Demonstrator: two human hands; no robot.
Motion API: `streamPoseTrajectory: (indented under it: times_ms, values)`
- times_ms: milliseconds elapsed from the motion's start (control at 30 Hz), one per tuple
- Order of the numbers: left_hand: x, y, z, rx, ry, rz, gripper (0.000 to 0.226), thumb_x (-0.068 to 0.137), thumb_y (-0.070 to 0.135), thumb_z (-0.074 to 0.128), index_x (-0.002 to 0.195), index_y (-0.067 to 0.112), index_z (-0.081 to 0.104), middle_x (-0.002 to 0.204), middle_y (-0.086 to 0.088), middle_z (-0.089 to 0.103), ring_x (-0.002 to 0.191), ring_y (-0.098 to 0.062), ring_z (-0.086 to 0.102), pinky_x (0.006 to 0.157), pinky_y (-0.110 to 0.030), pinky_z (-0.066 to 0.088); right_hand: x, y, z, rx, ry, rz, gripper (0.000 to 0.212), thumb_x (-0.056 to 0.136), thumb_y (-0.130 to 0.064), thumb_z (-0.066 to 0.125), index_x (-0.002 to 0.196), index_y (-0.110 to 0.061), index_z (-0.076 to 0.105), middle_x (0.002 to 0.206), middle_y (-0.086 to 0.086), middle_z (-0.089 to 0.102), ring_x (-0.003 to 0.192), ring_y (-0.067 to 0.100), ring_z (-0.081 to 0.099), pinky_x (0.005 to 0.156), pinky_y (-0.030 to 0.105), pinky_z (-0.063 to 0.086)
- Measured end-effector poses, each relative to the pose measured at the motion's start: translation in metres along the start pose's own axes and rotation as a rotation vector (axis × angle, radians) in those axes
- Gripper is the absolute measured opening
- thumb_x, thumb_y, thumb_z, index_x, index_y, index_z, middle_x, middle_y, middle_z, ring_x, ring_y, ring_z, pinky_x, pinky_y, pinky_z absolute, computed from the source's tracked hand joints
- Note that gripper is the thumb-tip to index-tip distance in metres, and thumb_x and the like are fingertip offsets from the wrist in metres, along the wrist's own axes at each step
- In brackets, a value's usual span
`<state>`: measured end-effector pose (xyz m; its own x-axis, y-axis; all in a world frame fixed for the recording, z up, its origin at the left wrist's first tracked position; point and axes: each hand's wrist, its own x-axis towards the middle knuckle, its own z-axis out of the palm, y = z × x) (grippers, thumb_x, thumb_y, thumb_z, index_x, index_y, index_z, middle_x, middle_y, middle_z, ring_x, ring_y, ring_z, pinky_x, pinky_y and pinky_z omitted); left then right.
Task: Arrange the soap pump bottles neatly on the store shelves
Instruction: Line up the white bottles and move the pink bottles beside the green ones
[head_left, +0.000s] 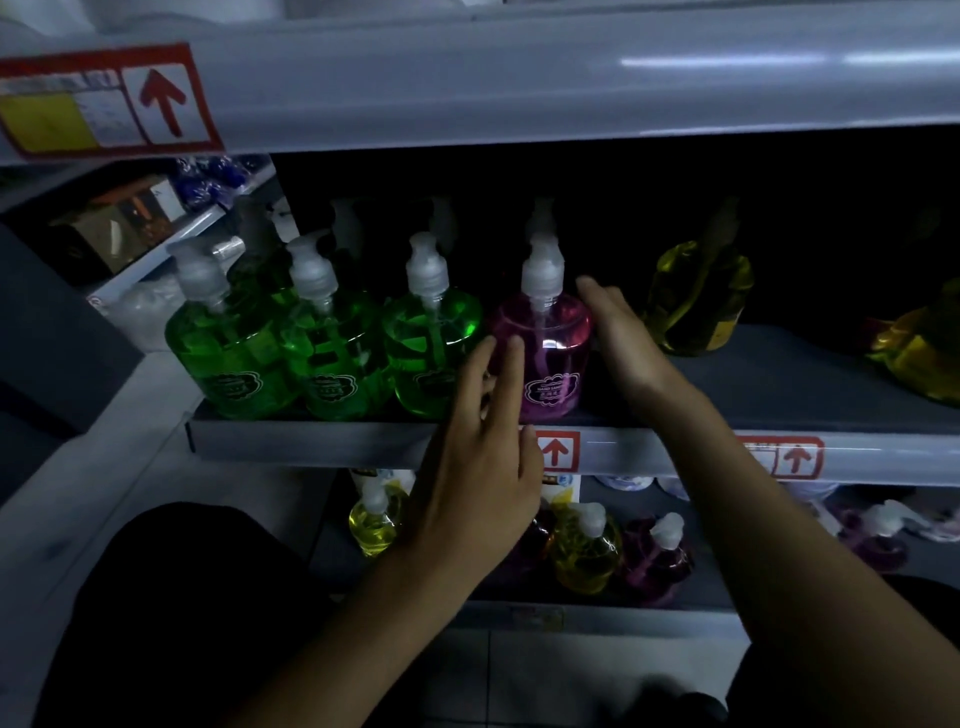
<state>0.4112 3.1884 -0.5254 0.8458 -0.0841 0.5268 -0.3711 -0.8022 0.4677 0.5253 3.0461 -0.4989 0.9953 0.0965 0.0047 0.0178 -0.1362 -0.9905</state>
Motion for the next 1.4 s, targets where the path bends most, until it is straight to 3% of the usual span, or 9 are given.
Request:
streamPoseTrajectory:
  times_ms: [200, 333, 467, 600, 767, 867, 1067, 1267, 1400]
  values:
    - [0.0, 0.001, -0.002, 0.045, -0.041, 0.007, 0.075, 0.094, 0.014, 0.053, 0.154, 0.016, 0.009, 0.161, -0.001, 0.0, 0.135, -0.014, 0.034, 0.089, -0.012, 0.034, -0.003, -0.002, 0.006, -0.079, 0.028, -0.015, 0.035, 0.1, -0.05, 0.026, 0.118, -0.025, 0.043, 0.123, 0.004, 0.055, 0.117, 0.019, 0.052, 0.102, 0.043, 0.042]
    - [0.001, 0.003, -0.003, 0.026, -0.036, -0.005, 0.075, 0.096, 0.016, 0.051, 0.154, 0.017, 0.003, 0.161, 0.003, -0.006, 0.125, 0.011, 0.017, 0.087, 0.001, 0.025, -0.013, -0.006, 0.006, -0.115, 0.019, -0.057, 0.04, 0.101, -0.049, 0.022, 0.121, -0.023, 0.044, 0.125, 0.005, 0.055, 0.119, 0.02, 0.052, 0.105, 0.047, 0.04]
    - [0.001, 0.005, -0.003, -0.009, 0.009, -0.008, 0.069, 0.093, 0.013, 0.055, 0.152, 0.013, 0.019, 0.155, -0.001, 0.019, 0.125, 0.005, 0.028, 0.087, 0.011, 0.021, -0.027, -0.013, 0.001, -0.205, -0.023, -0.053, 0.058, 0.093, -0.061, 0.025, 0.136, -0.024, 0.039, 0.139, 0.005, 0.049, 0.13, 0.024, 0.046, 0.109, 0.047, 0.036]
    - [-0.001, 0.007, -0.003, -0.045, 0.091, 0.076, 0.053, 0.089, 0.009, 0.057, 0.14, 0.01, 0.042, 0.131, -0.003, 0.044, 0.103, 0.0, 0.046, 0.081, -0.01, 0.044, -0.05, -0.02, -0.02, -0.47, 0.116, -0.171, 0.046, 0.1, -0.039, 0.042, 0.14, -0.018, 0.045, 0.117, -0.002, 0.056, 0.111, 0.014, 0.053, 0.087, 0.024, 0.036]
    - [0.005, 0.021, 0.005, -0.178, 0.062, 0.126, 0.041, 0.089, 0.018, 0.048, 0.129, 0.01, 0.054, 0.116, 0.0, 0.054, 0.098, -0.007, 0.055, 0.083, -0.013, 0.045, -0.066, -0.019, -0.073, -0.57, 0.28, -0.098, 0.02, 0.092, -0.024, 0.057, 0.105, -0.015, 0.069, 0.089, 0.002, 0.064, 0.084, 0.018, 0.057, 0.083, 0.042, 0.05]
    - [0.023, 0.046, 0.017, -0.314, -0.031, 0.12, 0.043, 0.092, 0.009, 0.053, 0.134, 0.012, 0.051, 0.117, 0.001, 0.054, 0.102, -0.004, 0.055, 0.086, -0.015, 0.049, -0.072, -0.02, -0.1, -0.485, 0.334, -0.019, 0.023, 0.092, -0.019, 0.058, 0.112, -0.013, 0.067, 0.105, 0.008, 0.067, 0.099, 0.024, 0.06, 0.092, 0.049, 0.05]
    - [0.093, 0.084, 0.061, -0.443, -0.259, -0.141, 0.053, 0.091, 0.0, 0.05, 0.141, 0.015, 0.039, 0.132, -0.003, 0.05, 0.121, -0.015, 0.049, 0.096, -0.027, 0.044, -0.051, -0.009, -0.126, -0.587, 0.296, 0.081, 0.034, 0.089, -0.015, 0.061, 0.121, -0.005, 0.054, 0.111, 0.014, 0.061, 0.104, 0.032, 0.059, 0.092, 0.046, 0.05]
    - [0.146, 0.095, 0.086, -0.488, -0.31, -0.547, 0.015, 0.091, -0.001, 0.04, 0.084, 0.009, 0.048, 0.077, -0.002, 0.046, 0.071, -0.016, 0.047, 0.052, -0.024, 0.034, -0.018, -0.004, -0.137, -0.5, 0.238, 0.113, 0.044, 0.076, -0.018, 0.065, 0.117, -0.007, 0.054, 0.11, 0.018, 0.064, 0.104, 0.035, 0.062, 0.091, 0.05, 0.052]
    - [0.15, 0.096, 0.1, -0.533, -0.311, -0.621, 0.025, 0.097, 0.0, 0.03, 0.105, 0.003, 0.053, 0.077, 0.004, 0.04, 0.079, -0.015, 0.045, 0.065, -0.025, 0.035, -0.016, -0.001, -0.138, -0.434, 0.208, 0.123, 0.028, 0.084, -0.009, 0.063, 0.112, -0.011, 0.061, 0.107, 0.012, 0.067, 0.101, 0.027, 0.062, 0.092, 0.046, 0.053]
